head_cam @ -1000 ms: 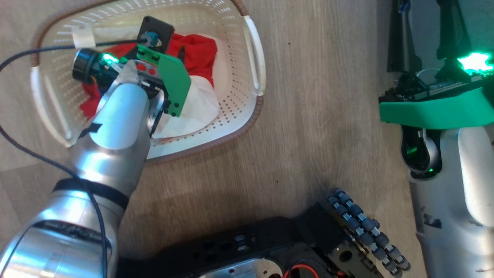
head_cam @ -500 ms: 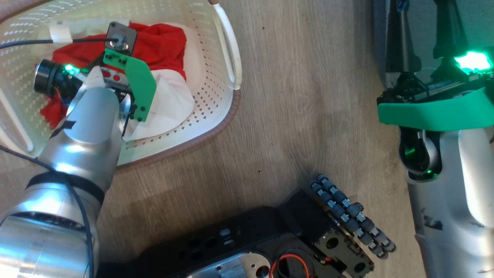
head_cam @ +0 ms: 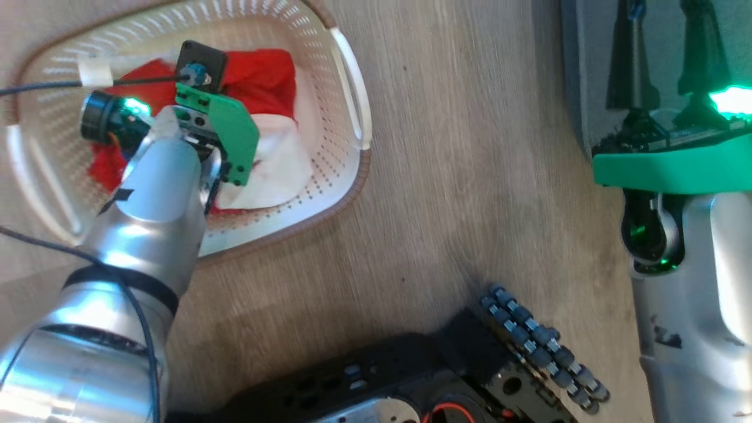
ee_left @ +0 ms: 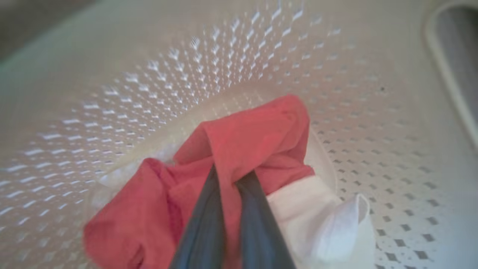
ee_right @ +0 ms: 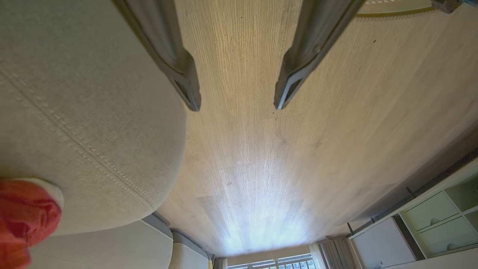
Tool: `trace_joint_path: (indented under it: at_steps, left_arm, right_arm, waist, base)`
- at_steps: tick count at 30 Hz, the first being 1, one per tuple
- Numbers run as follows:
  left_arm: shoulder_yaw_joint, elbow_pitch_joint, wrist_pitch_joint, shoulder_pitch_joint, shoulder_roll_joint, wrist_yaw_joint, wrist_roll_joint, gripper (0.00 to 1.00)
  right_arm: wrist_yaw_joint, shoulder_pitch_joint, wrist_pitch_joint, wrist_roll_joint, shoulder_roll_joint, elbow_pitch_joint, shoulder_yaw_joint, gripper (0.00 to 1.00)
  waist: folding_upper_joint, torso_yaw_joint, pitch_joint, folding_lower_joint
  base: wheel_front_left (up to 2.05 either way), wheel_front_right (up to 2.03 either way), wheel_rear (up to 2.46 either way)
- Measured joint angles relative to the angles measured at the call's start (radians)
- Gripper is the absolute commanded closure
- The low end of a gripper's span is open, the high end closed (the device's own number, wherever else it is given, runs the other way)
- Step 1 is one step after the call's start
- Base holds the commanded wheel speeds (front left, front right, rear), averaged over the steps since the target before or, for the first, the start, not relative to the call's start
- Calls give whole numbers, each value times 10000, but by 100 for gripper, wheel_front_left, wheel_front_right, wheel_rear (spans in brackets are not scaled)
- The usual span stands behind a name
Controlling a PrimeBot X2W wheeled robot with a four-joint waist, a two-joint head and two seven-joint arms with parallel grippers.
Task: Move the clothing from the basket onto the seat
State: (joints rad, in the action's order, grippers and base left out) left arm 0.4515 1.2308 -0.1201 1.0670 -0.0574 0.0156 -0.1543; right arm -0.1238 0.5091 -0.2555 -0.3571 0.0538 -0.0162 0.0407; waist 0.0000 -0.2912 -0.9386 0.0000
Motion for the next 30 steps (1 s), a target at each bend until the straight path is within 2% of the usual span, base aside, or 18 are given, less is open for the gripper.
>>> trace_joint_path:
  at_steps: [5,12,23,30]
  left_arm:
    - [-105,-232,-936,-657,96,-221,-460,100]
    - [-608,-1129,-1279,-2394,56,-219,-1060,100]
    - [-1680,-5712,-1279,-6212,-447,324,-1434,100]
    - [-1973,-7810,-1279,-7928,-481,508,-1429,100]
  right_arm:
    - [0,-556,0,291,0,387,-140,0]
    - [0,-1404,0,635,0,917,-412,0]
    - [0,-2983,0,1340,-6,1486,-834,0]
    - [0,-3837,2,1833,19,1906,-945,0]
  waist:
    - [0,362,1041,-1]
    - [0,830,2917,-1]
    - [1,1610,5964,-2]
    - [1,2187,7478,-2]
  base:
    - [0,0,0]
    - [0,0,0]
    - [0,0,0]
    - [0,0,0]
